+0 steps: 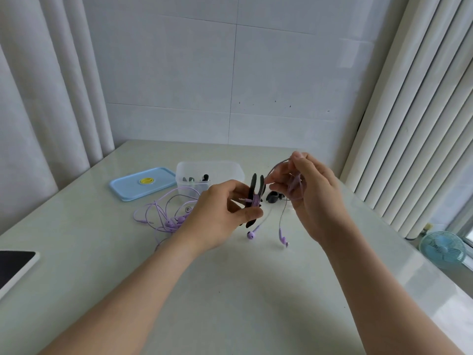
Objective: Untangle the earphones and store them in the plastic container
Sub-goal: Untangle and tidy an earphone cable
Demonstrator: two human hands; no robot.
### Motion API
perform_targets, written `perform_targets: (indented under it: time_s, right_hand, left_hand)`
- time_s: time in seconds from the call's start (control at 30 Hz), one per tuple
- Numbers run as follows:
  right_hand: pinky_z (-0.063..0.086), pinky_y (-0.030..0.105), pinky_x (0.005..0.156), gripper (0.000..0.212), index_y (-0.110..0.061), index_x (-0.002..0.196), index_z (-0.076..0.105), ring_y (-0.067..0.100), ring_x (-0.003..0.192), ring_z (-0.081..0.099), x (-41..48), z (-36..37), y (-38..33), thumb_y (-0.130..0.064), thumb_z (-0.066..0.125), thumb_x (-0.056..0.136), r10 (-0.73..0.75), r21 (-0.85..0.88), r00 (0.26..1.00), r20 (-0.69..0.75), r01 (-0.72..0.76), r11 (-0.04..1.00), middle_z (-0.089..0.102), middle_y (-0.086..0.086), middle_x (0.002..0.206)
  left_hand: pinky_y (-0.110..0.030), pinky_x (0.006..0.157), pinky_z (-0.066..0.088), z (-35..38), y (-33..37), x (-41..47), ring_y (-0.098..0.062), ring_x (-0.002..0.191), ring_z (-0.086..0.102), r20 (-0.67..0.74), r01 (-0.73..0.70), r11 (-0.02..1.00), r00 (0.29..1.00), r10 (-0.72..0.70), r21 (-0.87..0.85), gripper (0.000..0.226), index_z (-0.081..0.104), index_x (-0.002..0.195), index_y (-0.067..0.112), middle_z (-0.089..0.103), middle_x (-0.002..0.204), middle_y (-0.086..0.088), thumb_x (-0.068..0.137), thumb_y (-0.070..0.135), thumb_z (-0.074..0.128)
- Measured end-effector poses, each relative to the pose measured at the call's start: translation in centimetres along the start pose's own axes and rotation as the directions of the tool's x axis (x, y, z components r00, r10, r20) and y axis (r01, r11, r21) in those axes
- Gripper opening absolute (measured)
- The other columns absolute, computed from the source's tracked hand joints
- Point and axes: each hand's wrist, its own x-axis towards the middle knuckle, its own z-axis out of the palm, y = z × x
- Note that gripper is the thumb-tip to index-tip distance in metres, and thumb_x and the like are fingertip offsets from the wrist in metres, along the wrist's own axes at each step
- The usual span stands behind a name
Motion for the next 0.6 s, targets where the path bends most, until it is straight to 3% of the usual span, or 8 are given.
perform_targets:
  time_s: [0.13, 0.23, 0.37, 0.47, 0.6]
  right_hand:
    - [0.054, 0.046, 0.079, 0.036, -0.005, 0.073, 0.052, 0.039, 0.079, 0.067, -0.34, 0.32, -0.42, -0.005, 0.039, 0.106, -0.016, 0.019, 0.998, 0.056, 0.015, 1.000, 0.063, 0.017, 0.072]
    - [0.055, 0.040, 0.071, 0.027, -0.012, 0.067, 0.042, 0.039, 0.074, 0.066, -0.64, 0.44, -0.69, -0.007, 0.043, 0.094, -0.009, 0.024, 0.987, 0.159, 0.005, 1.000, 0.055, 0.019, 0.066]
    - [0.054, 0.042, 0.070, 0.024, -0.014, 0.063, 0.038, 0.041, 0.071, 0.062, -0.87, 0.75, -0.64, -0.007, 0.044, 0.085, 0.028, 0.011, 0.966, 0.259, -0.032, 0.999, 0.048, 0.018, 0.063]
    - [0.050, 0.050, 0.077, 0.025, -0.014, 0.062, 0.036, 0.043, 0.073, 0.060, -0.87, 0.93, -0.38, -0.007, 0.044, 0.085, 0.040, 0.011, 0.951, 0.306, -0.045, 0.999, 0.049, 0.020, 0.064]
    - [0.057, 0.041, 0.078, 0.028, -0.011, 0.068, 0.044, 0.043, 0.085, 0.068, -0.56, 0.69, -0.16, -0.009, 0.046, 0.095, 0.015, 0.070, 0.964, 0.267, -0.035, 0.997, 0.058, 0.021, 0.073]
  left_hand:
    - [-0.036, 0.062, 0.059, 0.18, -0.04, 0.10, -0.025, 0.063, 0.073, -0.077, 0.067, 0.997, 0.995, -0.069, -0.022, 0.033, 0.069, 0.105, 0.019, 0.080, 0.085, 0.004, 0.083, 0.033, 0.090]
    - [-0.030, 0.057, 0.056, 0.14, 0.27, 0.12, -0.025, 0.058, 0.073, -0.099, 0.095, 0.994, 0.990, -0.099, -0.045, 0.036, 0.069, 0.105, 0.012, 0.080, 0.077, 0.000, 0.084, 0.033, 0.089]
    - [-0.048, 0.067, 0.065, 0.15, 0.30, 0.14, -0.035, 0.071, 0.076, -0.118, 0.091, 0.986, 0.987, -0.108, -0.140, 0.040, 0.069, 0.103, 0.007, 0.079, 0.077, -0.008, 0.083, 0.035, 0.090]
    - [-0.043, 0.064, 0.065, 0.26, 0.43, 0.09, -0.037, 0.076, 0.076, -0.123, 0.084, 0.979, 0.987, -0.108, -0.185, 0.038, 0.069, 0.100, 0.004, 0.079, 0.077, -0.011, 0.083, 0.031, 0.089]
    - [-0.039, 0.065, 0.066, 0.52, 0.43, -0.02, -0.038, 0.073, 0.076, -0.079, 0.107, 0.979, 0.989, -0.122, -0.175, 0.027, 0.070, 0.103, 0.005, 0.078, 0.077, -0.012, 0.087, 0.020, 0.087]
